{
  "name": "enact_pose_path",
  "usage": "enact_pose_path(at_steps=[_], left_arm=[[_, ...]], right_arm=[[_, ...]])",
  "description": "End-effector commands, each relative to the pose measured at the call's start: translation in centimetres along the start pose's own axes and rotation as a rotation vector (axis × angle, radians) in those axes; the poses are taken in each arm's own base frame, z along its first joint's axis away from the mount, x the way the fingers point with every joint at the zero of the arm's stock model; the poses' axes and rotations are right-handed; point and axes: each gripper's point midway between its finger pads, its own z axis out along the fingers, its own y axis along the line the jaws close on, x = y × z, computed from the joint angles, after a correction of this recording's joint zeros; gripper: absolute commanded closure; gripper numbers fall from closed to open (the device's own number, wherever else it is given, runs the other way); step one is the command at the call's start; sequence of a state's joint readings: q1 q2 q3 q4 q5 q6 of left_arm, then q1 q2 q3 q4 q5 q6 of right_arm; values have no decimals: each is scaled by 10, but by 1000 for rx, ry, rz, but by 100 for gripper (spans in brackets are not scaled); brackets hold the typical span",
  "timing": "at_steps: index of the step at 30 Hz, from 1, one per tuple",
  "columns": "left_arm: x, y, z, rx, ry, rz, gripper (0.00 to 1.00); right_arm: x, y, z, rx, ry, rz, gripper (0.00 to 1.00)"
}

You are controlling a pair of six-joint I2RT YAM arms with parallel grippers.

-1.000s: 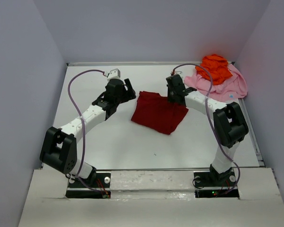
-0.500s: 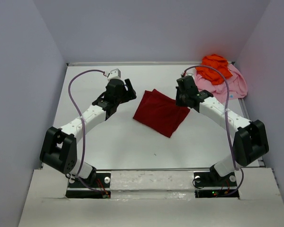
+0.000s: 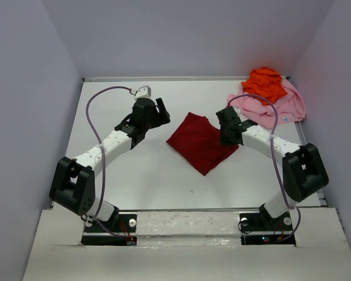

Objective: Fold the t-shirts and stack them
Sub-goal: Smooth out the square-folded T-shirt at the center of the board.

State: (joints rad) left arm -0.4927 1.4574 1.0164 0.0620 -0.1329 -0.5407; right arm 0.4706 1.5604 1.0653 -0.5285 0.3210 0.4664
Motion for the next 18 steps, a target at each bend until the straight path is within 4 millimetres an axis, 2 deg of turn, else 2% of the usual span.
enact_pose_path(at_steps=[1,2,5,6,9,13,15,18], left_arm=[[-22,-22,-5,56,-53,-2,18],[-22,-21,-5,54,-54,-1,18],[-23,-21,-5,51,-56,4,18],[-23,-21,-4,49,-56,5,18],[-19,-19,-2,44,-46,6,18],[-12,-21,2,51,-25,7,18],[-9,-22,2,53,-19,8,18],[-5,-24,2,56,-14,2,18]], right_arm=[[-9,-2,24,68,-21,26,100],[-6,-3,28,82,-11,26,100],[1,-11,37,132,3,12,64],[-2,-15,35,153,-12,13,45],[-22,-15,18,143,-69,17,40],[-54,1,-5,54,-133,17,39],[-64,6,-7,40,-145,-7,39],[-74,16,3,33,-148,-32,39]])
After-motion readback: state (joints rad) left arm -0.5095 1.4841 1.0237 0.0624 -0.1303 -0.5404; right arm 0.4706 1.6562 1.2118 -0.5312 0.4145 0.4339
